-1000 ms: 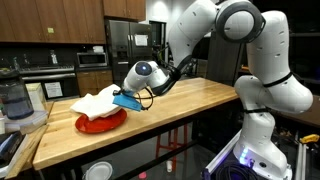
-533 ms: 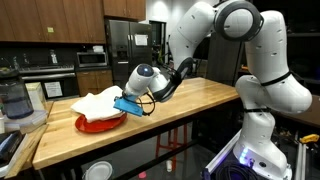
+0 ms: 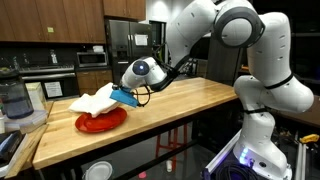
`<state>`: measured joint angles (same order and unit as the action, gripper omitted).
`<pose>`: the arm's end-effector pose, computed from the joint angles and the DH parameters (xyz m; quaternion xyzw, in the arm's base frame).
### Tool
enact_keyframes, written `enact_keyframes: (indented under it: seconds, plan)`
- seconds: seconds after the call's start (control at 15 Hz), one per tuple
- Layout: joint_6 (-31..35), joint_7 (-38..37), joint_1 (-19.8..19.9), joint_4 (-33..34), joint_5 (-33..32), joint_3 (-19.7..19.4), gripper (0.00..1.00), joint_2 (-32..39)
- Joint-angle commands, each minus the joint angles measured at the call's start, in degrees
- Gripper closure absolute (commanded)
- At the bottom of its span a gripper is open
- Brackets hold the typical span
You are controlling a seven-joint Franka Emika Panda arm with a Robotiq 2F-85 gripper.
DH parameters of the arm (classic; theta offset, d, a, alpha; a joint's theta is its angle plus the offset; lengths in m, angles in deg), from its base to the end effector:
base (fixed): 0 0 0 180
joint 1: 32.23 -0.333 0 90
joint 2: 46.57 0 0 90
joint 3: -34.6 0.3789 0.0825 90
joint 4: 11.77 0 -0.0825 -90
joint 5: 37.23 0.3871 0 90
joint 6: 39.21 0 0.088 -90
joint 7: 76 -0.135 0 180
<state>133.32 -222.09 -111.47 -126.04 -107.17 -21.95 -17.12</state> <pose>0.5531 0.3708 0.3642 -0.8288 0.3212 -0.4342 0.1462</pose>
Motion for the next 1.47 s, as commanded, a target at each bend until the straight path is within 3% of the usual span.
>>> enact_keyframes:
  seconds: [0.0,0.33,0.47,0.53,0.6,0.67,0.8,0.93,1.2,1.4]
  plan:
    - [-0.4,2.1,0.0,-3.2,1.1,1.6,0.98,-1.6]
    - [6.5,15.5,8.3,-10.6,10.2,13.6,0.98,-7.3]
    - [10.0,20.7,13.6,-12.6,13.4,19.7,0.98,-9.0]
    - [9.8,21.1,14.6,-12.3,14.1,20.7,0.98,-8.7]
    - [8.3,19.5,13.1,-10.5,13.4,18.8,0.98,-7.5]
    - [6.7,15.0,8.6,-6.5,10.4,12.7,0.98,-5.0]
    - [5.2,11.4,5.1,-3.3,7.5,7.1,0.98,-2.9]
    - [3.7,9.1,2.6,-2.4,5.8,3.8,0.98,-2.2]
    - [3.0,13.5,3.7,-6.5,7.4,7.0,0.98,-5.3]
    - [4.2,17.9,6.5,-9.9,9.9,11.5,0.98,-7.6]
